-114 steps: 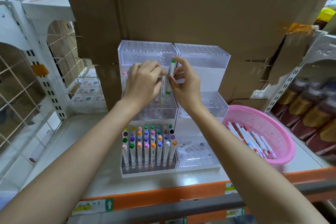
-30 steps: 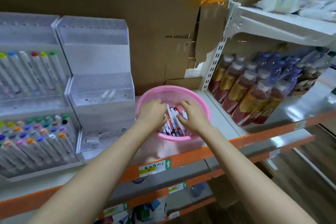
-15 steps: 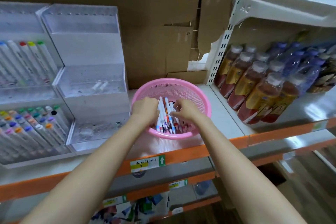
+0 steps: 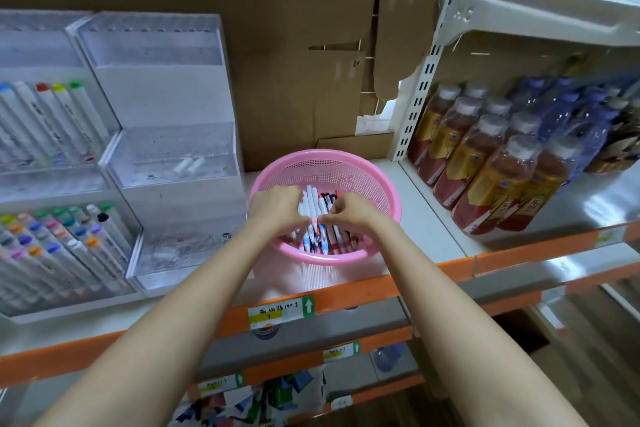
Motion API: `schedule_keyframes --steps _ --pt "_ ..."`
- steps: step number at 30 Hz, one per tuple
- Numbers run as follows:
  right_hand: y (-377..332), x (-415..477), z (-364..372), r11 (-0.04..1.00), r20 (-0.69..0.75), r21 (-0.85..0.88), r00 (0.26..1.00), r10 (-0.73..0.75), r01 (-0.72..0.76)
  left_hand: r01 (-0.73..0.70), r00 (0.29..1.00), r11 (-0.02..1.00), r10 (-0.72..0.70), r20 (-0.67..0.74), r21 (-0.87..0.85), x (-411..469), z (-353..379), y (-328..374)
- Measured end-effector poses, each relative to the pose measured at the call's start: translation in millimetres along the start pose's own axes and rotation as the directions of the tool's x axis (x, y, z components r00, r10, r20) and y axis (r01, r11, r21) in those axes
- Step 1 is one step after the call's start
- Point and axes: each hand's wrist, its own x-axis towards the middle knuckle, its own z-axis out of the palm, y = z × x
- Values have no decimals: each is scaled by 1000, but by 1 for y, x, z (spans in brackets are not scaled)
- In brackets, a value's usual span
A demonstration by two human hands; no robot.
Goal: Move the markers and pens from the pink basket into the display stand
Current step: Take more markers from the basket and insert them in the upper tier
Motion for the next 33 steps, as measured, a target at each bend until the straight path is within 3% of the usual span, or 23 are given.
schedule_keyframes --steps 7,15,21,33 --pt "1 -2 -3 990 -31 140 999 24 -19 12 998 1000 -12 64 -1 3 5 -5" --pt "2 0 -3 957 -116 290 993 27 8 55 997 965 -66 -35 -257 -1 -3 -5" --pt "5 -2 -3 860 -215 497 976 -11 119 15 999 903 -30 -29 -428 -1 -5 -9" --pt "0 -11 -5 872 -394 358 901 -184 334 -182 975 790 67 -213 -586 -8 -11 -14"
